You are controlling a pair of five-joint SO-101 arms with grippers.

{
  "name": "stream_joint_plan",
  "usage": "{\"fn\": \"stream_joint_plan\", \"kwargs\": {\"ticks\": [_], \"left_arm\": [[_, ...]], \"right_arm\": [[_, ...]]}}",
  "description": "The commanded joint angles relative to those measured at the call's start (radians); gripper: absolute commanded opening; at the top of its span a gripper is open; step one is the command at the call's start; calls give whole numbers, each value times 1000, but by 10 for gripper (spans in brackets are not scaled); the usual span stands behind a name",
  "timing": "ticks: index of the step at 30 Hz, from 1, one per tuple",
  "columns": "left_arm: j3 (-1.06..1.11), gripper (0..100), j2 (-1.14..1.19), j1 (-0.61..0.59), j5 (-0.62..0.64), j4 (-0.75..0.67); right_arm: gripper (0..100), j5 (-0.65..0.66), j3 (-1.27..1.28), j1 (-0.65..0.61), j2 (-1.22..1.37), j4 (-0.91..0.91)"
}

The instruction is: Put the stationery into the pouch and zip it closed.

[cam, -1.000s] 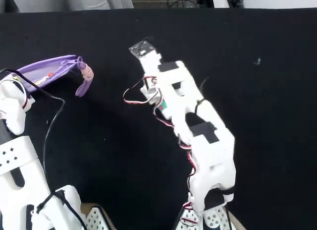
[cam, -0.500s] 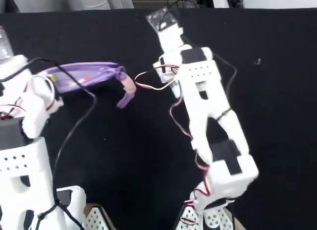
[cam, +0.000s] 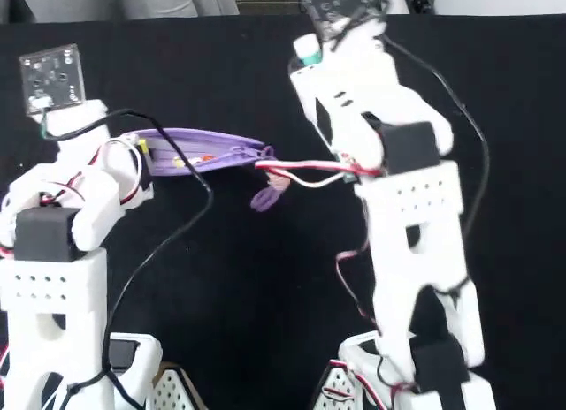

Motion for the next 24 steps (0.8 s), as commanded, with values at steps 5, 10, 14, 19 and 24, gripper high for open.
{"fn": "stream_joint_plan", "kwargs": {"ticks": [5, 10, 14, 19, 24], "left_arm": [[-13, 30, 132, 28, -3, 0], [-13, 30, 147, 28, -3, -3], [-13, 30, 147, 28, -3, -3], [-13, 30, 149, 28, -3, -3], [-13, 30, 147, 28, -3, -5]], "right_arm": [[11, -101, -33, -158, -133, -78], [11, -207, 28, -241, -211, -133], [11, -210, 268, -296, -334, -376], [11, -207, 636, -325, -499, -767], [11, -215, 800, -350, -565, -944]]}}
